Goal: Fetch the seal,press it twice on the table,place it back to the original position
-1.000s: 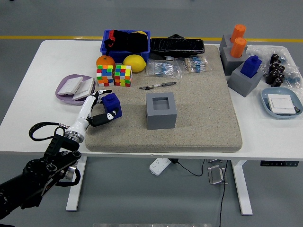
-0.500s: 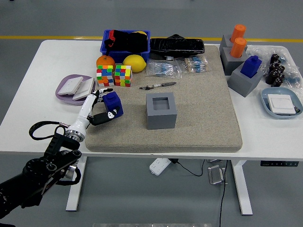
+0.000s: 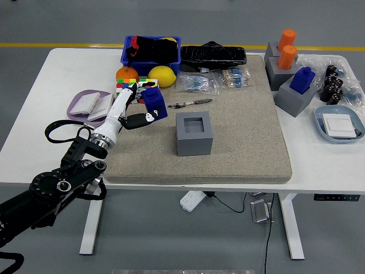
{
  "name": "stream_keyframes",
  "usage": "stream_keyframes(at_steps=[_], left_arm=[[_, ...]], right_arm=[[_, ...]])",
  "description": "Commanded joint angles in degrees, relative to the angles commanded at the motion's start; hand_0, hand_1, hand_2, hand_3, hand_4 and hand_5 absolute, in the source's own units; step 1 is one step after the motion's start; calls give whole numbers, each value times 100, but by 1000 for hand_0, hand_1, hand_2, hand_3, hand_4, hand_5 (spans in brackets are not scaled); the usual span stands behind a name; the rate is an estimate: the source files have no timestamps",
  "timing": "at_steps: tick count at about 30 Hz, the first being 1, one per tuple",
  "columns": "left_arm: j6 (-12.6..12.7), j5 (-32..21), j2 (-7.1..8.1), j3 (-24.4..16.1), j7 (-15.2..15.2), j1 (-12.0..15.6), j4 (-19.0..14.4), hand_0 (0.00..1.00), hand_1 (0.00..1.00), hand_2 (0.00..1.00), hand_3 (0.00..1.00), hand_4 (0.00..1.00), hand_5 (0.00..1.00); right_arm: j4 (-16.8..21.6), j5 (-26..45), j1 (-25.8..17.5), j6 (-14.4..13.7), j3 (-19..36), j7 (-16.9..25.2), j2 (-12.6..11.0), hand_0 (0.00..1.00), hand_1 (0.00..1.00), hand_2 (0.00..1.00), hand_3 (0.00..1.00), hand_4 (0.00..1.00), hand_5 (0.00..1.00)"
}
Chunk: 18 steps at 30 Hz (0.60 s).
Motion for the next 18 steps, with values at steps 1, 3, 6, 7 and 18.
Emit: stream_keyframes(at_steps=[1,3,6,7,18], left_arm=[[-56,13,-9,47,66,-65,-57,860,494,436,793,611,2],[-192,-28,-32,167,185,-202,-144,860,494,436,793,611,2],[-380,-56,-64,348,351,-398,-213,863,498,439,797,613,2],[-416,-57,-72,392,383,-445,-223,863,498,439,797,613,2],[-621,-191,-192,710,506,-724,-130,864,498,441,801,612,2]], right_arm=[[0,12,5,1,-15,-1,0,886,745,731,755,850,516],[0,37,13,1,-42,-2,-1,886,745,731,755,850,516],[0,67,23,1,-78,-3,-8,886,745,731,755,865,512],[0,70,24,1,-85,-3,-11,886,745,731,755,865,512],[0,95,37,-3,-156,-16,-32,886,745,731,755,850,516]])
